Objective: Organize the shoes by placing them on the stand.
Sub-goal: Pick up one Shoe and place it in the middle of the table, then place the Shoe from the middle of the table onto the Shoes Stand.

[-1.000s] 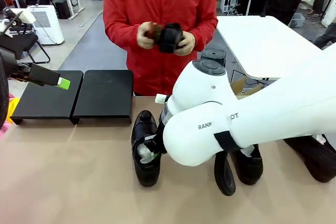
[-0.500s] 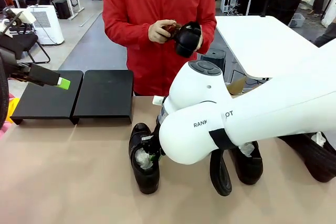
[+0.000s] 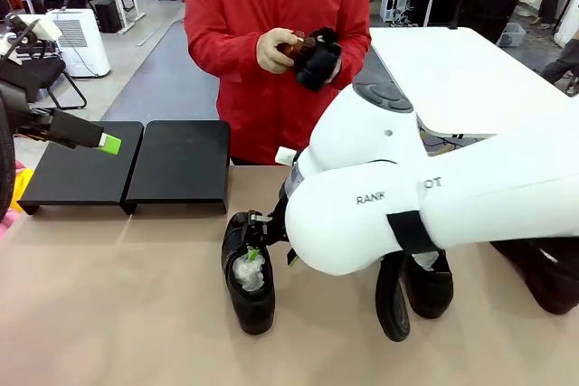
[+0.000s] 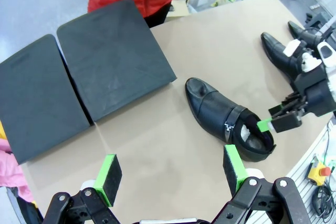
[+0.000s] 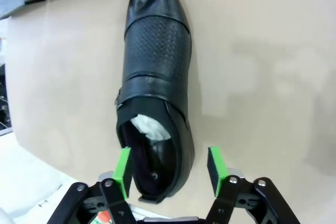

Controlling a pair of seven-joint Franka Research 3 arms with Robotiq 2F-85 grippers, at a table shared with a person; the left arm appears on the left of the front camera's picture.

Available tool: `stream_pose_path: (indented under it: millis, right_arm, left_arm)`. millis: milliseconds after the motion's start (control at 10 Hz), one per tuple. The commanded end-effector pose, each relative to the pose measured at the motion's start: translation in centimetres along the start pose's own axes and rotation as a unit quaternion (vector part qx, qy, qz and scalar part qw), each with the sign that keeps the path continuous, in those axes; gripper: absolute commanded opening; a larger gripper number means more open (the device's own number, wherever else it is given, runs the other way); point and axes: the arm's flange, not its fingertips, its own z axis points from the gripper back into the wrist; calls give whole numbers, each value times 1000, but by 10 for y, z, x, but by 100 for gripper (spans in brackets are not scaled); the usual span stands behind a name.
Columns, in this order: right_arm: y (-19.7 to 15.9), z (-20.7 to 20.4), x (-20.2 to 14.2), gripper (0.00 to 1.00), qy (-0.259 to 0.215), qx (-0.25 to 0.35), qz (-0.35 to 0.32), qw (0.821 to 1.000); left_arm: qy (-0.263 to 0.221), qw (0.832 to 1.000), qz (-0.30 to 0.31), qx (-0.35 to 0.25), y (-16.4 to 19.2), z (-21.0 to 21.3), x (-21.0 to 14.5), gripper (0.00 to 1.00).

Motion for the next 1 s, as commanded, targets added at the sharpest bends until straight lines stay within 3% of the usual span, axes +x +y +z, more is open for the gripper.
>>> stream_pose_path:
  millis: [0, 100, 900]
  right_arm:
    - [-14, 36, -18, 100, -20, 16, 36, 999]
    - [0, 0, 0, 100, 0, 0, 0, 1000]
    - [0, 0, 0, 100, 0, 0, 0, 1000]
  left_arm:
    - [2, 1000, -7, -2, 2, 1, -1, 100]
    - [2, 1000, -7, -2, 2, 1, -1, 100]
    - [2, 1000, -7, -2, 2, 1, -1, 100]
